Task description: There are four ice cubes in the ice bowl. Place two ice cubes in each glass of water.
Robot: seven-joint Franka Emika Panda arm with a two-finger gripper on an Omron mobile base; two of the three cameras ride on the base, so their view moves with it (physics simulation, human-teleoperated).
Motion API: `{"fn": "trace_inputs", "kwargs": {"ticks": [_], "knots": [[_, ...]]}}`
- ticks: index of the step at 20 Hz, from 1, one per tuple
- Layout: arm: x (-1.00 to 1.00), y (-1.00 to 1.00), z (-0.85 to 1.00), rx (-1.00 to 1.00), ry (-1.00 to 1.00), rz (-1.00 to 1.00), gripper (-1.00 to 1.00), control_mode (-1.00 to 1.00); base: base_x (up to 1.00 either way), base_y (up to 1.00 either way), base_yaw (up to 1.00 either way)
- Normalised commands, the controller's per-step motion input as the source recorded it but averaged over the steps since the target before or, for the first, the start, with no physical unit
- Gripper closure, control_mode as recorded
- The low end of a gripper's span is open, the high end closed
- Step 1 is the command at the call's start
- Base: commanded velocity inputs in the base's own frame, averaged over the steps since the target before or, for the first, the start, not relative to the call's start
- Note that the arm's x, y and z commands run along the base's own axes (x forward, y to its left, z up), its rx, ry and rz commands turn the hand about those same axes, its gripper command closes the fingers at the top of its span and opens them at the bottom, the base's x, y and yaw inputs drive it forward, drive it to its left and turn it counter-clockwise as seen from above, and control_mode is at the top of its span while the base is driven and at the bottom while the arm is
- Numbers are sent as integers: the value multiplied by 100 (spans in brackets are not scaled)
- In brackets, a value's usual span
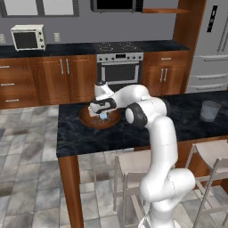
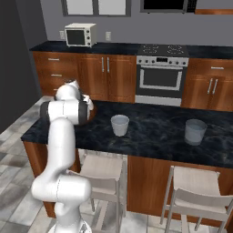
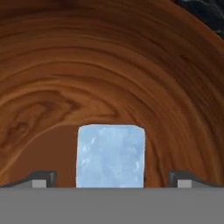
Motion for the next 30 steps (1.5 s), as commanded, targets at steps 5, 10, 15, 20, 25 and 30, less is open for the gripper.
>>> {"fn": "trace_inputs", "kwargs": {"ticks": [5,10,15,20,25,30], "knots": [[40,5,-28,-3,2,0,-100,-100,0,0,0],[34,11,-27,-4,2,0,100,-100,0,0,0],[2,1,-22,-2,0,0,100,-100,0,0,0],[-2,-1,-10,0,1,-4,100,-100,0,0,0],[-25,-27,7,12,0,-13,100,-100,0,0,0],[-42,-24,38,24,0,-22,100,-100,0,0,0]]}}
